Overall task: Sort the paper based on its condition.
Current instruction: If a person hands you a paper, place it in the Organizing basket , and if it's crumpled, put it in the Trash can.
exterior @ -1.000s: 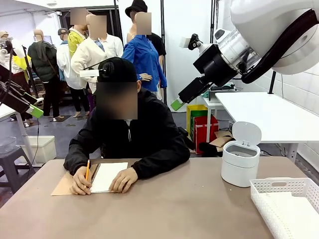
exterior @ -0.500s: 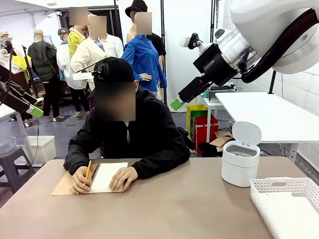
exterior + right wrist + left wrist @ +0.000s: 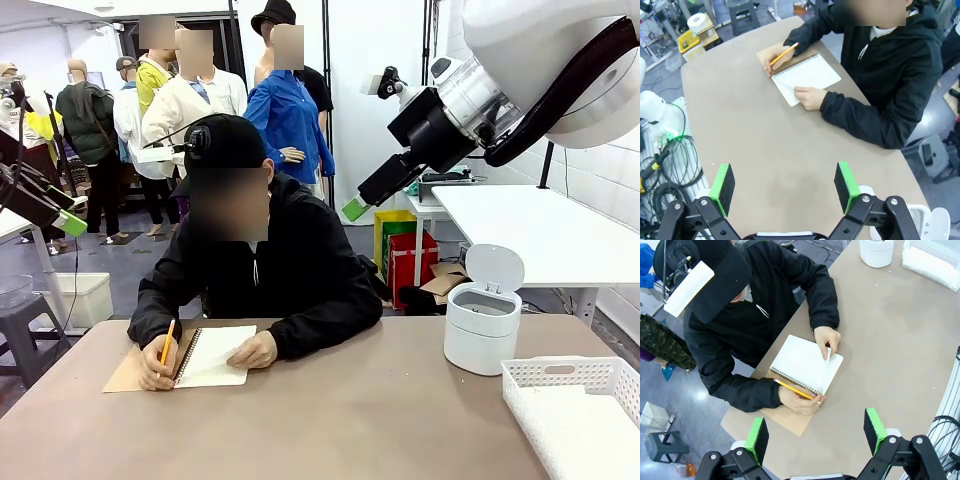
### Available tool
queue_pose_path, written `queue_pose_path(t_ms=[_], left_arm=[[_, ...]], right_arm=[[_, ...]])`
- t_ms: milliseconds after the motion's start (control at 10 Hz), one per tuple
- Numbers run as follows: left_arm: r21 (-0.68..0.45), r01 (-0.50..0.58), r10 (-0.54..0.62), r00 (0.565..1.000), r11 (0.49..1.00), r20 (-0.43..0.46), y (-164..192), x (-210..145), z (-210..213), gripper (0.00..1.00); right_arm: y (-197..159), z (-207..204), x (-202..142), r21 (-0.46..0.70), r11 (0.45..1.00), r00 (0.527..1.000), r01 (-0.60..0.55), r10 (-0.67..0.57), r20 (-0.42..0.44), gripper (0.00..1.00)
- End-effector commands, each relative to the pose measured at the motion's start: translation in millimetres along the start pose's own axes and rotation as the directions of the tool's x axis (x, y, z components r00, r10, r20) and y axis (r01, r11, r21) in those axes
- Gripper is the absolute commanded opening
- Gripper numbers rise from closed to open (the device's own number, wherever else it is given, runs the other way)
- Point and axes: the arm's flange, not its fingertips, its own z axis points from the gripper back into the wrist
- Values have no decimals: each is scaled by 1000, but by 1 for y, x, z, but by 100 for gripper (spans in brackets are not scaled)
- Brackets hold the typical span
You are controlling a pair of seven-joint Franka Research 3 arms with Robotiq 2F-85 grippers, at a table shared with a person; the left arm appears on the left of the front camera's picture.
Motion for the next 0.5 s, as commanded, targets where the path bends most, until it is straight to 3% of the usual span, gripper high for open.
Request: queue_pose_path(t_ms=[0, 400], left_arm=[[-7, -2, 2, 1000, 1000, 8, 1, -1, 1, 100], [-7, -2, 2, 1000, 1000, 8, 1, -1, 1, 100]], right_arm=[[0, -1, -1, -5, 1000, 1000, -7, 7, -8, 100], [0, -1, -1, -5, 1000, 1000, -7, 7, -8, 100]])
